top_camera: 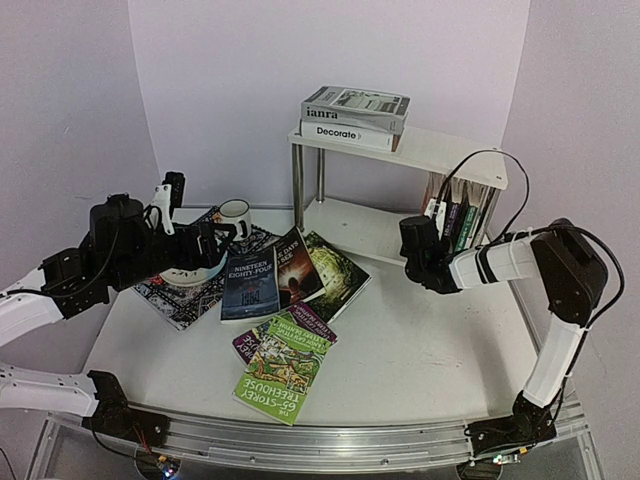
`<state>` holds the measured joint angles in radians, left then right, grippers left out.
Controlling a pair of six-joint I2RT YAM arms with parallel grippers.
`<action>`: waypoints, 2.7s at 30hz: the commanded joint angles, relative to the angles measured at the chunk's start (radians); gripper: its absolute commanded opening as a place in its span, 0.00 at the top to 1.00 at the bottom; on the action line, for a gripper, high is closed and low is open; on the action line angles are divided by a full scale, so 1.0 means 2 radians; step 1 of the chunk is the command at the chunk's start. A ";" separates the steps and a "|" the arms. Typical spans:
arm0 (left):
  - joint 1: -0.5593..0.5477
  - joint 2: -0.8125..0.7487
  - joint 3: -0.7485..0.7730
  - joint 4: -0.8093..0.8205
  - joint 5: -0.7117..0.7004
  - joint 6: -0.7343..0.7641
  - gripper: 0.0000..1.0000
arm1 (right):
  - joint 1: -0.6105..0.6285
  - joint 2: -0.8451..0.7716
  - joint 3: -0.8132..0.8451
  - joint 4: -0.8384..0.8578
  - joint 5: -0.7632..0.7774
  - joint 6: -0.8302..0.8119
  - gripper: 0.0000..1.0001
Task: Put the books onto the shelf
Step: Place the book on the shelf, then pick up the book from the book pile.
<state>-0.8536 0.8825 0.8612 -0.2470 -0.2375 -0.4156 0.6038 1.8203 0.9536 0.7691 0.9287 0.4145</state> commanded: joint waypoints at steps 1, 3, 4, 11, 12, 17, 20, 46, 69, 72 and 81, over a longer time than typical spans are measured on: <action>0.002 -0.012 -0.003 0.003 0.004 0.009 0.00 | 0.006 -0.028 -0.004 -0.008 0.024 0.008 0.45; 0.002 -0.010 -0.002 0.002 0.006 0.009 0.00 | 0.008 -0.031 -0.005 -0.011 0.026 0.009 0.45; 0.002 -0.009 -0.002 0.002 0.007 0.009 0.00 | 0.010 -0.033 -0.005 -0.014 0.027 0.011 0.45; 0.002 0.000 0.003 0.001 0.015 0.006 0.00 | 0.046 -0.058 -0.018 -0.033 0.033 0.021 0.34; 0.002 0.000 0.003 0.000 0.017 0.005 0.00 | 0.056 -0.064 -0.022 -0.034 0.036 0.019 0.32; 0.002 0.008 0.000 -0.009 0.038 -0.009 0.00 | 0.112 -0.104 -0.056 -0.040 0.043 0.017 0.14; 0.002 0.015 -0.005 -0.018 0.060 -0.022 0.00 | 0.138 -0.131 -0.072 -0.076 0.021 0.041 0.03; 0.001 0.022 -0.138 -0.027 0.218 -0.204 0.00 | 0.234 -0.379 -0.247 -0.159 -0.322 -0.133 0.02; -0.002 0.063 -0.218 0.003 0.325 -0.222 0.00 | 0.469 -0.111 -0.132 -0.060 -0.117 -0.555 0.07; -0.002 0.068 -0.230 0.028 0.330 -0.225 0.01 | 0.469 -0.104 -0.128 -0.055 -0.111 -0.565 0.08; -0.002 0.094 -0.280 0.152 0.359 -0.267 0.07 | 0.471 -0.109 -0.132 -0.053 -0.098 -0.552 0.09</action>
<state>-0.8547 1.0533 0.3173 -0.0826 0.4510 -0.9105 1.5391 1.6112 0.6659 0.6400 0.6738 -0.6858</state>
